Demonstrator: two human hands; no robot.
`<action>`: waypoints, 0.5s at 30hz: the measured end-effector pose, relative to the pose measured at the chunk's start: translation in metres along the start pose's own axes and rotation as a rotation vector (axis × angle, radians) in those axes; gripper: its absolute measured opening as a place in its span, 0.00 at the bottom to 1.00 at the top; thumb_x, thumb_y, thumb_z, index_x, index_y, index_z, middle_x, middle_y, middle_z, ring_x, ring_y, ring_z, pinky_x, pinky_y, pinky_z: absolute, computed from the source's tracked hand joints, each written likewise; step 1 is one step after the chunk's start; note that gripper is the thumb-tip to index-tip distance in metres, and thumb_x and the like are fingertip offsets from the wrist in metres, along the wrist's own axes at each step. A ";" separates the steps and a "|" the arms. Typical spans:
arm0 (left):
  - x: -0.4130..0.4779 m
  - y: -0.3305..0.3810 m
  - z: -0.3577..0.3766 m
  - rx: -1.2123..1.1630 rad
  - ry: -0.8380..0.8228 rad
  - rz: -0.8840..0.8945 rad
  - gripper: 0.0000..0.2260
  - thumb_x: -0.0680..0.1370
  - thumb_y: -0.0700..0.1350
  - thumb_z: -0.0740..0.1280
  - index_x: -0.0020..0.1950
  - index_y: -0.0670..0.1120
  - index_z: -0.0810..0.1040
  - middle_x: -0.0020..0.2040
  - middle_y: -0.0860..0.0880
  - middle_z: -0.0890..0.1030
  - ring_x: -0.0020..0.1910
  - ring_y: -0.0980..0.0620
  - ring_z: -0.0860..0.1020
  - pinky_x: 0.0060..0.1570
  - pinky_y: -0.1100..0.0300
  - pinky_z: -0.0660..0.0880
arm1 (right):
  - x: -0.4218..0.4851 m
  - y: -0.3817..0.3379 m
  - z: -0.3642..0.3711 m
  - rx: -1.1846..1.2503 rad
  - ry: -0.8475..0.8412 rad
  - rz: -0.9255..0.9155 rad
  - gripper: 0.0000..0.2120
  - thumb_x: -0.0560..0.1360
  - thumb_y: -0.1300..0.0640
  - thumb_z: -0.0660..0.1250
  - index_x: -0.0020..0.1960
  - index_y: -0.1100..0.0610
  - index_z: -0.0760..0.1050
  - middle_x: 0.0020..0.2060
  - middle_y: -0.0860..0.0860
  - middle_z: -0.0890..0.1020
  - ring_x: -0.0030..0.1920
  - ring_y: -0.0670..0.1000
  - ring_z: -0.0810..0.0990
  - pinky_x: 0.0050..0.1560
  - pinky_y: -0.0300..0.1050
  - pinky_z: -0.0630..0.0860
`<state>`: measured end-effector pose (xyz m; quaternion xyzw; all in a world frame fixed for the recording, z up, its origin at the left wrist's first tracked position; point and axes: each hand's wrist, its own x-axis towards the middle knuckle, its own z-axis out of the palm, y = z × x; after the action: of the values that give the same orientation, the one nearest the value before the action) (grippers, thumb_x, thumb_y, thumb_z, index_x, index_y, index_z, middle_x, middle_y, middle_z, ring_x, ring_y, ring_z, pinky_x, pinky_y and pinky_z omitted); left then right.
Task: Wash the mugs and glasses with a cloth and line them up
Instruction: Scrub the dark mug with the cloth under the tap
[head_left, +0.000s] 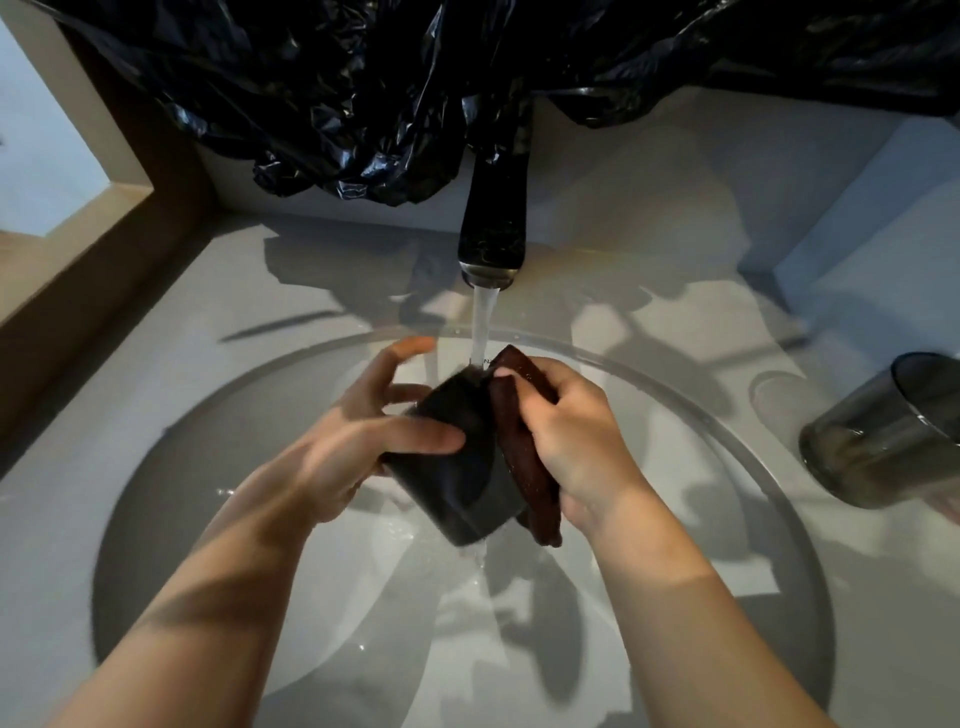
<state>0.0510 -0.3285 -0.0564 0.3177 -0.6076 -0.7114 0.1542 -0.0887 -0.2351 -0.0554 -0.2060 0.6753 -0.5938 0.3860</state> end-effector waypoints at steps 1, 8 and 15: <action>0.003 -0.001 0.001 -0.085 0.057 0.006 0.37 0.51 0.50 0.76 0.60 0.61 0.71 0.56 0.43 0.79 0.50 0.43 0.82 0.43 0.48 0.81 | 0.000 0.000 0.002 0.080 0.055 0.020 0.03 0.77 0.56 0.66 0.46 0.53 0.79 0.37 0.49 0.83 0.37 0.45 0.81 0.36 0.37 0.76; 0.004 -0.005 0.036 -0.424 0.222 -0.076 0.20 0.64 0.55 0.72 0.52 0.46 0.78 0.46 0.43 0.85 0.44 0.45 0.84 0.44 0.52 0.82 | -0.007 0.006 0.016 0.189 0.268 0.009 0.07 0.77 0.53 0.66 0.48 0.57 0.77 0.38 0.52 0.81 0.40 0.52 0.80 0.39 0.42 0.76; 0.003 0.002 0.013 -0.215 0.112 -0.001 0.29 0.54 0.48 0.77 0.53 0.49 0.75 0.41 0.49 0.85 0.40 0.50 0.84 0.34 0.57 0.80 | -0.003 -0.009 -0.006 0.271 0.242 -0.046 0.17 0.80 0.47 0.59 0.40 0.54 0.77 0.36 0.52 0.82 0.39 0.51 0.82 0.40 0.43 0.79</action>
<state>0.0401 -0.3213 -0.0543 0.3387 -0.5183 -0.7536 0.2208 -0.0933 -0.2311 -0.0456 -0.0945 0.6257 -0.7085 0.3123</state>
